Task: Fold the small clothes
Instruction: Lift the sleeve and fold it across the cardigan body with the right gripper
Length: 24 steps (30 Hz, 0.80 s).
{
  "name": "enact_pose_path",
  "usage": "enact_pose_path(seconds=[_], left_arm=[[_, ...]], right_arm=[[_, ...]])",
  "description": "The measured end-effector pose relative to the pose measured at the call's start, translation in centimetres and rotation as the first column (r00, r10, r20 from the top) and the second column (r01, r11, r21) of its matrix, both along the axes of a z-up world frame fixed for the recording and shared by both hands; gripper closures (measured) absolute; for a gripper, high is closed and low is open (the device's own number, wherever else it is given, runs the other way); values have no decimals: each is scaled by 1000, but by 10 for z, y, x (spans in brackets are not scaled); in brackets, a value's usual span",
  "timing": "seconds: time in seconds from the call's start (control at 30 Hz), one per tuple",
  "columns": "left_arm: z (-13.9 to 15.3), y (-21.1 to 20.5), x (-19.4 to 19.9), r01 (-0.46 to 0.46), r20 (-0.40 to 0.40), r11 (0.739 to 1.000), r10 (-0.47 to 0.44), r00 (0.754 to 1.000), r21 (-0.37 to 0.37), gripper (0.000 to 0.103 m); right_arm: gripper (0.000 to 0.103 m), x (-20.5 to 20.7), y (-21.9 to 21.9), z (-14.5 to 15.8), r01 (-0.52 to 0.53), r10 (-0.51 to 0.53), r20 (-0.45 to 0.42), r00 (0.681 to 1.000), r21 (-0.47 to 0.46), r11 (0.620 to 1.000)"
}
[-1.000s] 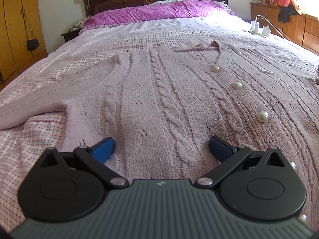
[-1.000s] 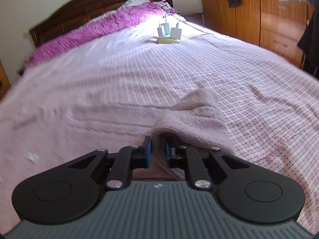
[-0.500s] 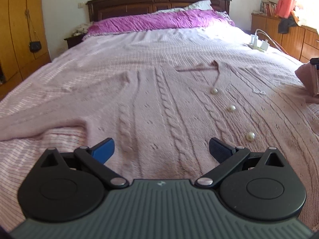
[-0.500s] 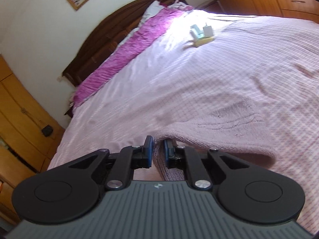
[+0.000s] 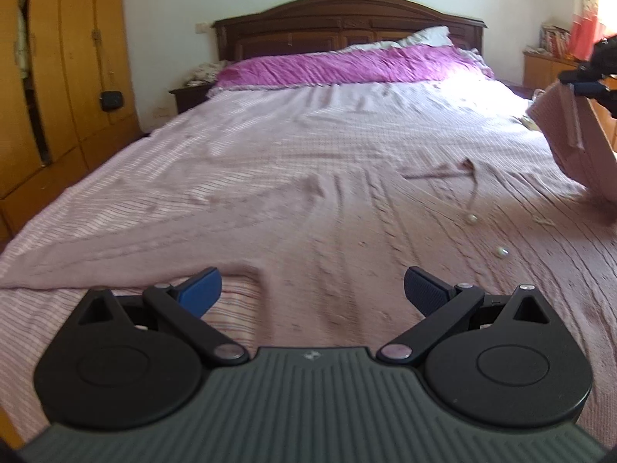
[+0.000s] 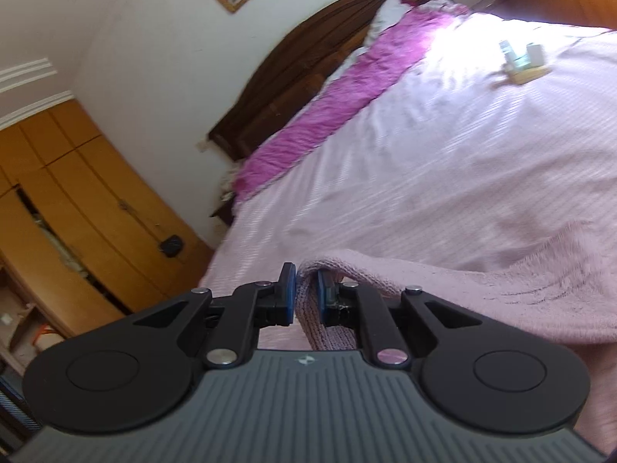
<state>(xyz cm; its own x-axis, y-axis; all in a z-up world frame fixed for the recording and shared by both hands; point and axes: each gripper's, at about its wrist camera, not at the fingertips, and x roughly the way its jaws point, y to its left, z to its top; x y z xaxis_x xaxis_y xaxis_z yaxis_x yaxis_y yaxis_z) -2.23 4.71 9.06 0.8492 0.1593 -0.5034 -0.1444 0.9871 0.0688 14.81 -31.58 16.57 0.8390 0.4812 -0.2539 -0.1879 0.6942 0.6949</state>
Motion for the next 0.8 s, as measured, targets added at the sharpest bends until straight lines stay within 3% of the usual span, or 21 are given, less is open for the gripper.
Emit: enact_pose_path(seconds=[0.17, 0.23, 0.37, 0.47, 0.67, 0.8], left_arm=[[3, 19, -3, -41, 2, 999, 41, 999, -3, 0], [3, 25, -3, -52, 0, 999, 52, 999, 0, 0], [0, 34, -2, -61, -6, 998, 61, 998, 4, 0], [-3, 36, 3, -57, -15, 998, 57, 998, 15, 0], [-12, 35, 26, -32, -48, 999, 32, 998, 4, 0], [-16, 31, 43, 7, -66, 999, -10, 998, -39, 0]], right_arm=[[91, 11, 64, -2, -55, 56, -8, 998, 90, 994], [91, 16, 87, -16, -72, 80, -44, 996, 159, 985], [91, 19, 128, -49, -84, 105, -119, 987, 163, 983], [91, 24, 154, -80, -108, 127, -188, 974, 110, 988], [89, 21, 176, -122, -152, 138, -239, 961, -40, 988], [70, 9, 169, -121, -214, 187, -258, 948, -80, 974]])
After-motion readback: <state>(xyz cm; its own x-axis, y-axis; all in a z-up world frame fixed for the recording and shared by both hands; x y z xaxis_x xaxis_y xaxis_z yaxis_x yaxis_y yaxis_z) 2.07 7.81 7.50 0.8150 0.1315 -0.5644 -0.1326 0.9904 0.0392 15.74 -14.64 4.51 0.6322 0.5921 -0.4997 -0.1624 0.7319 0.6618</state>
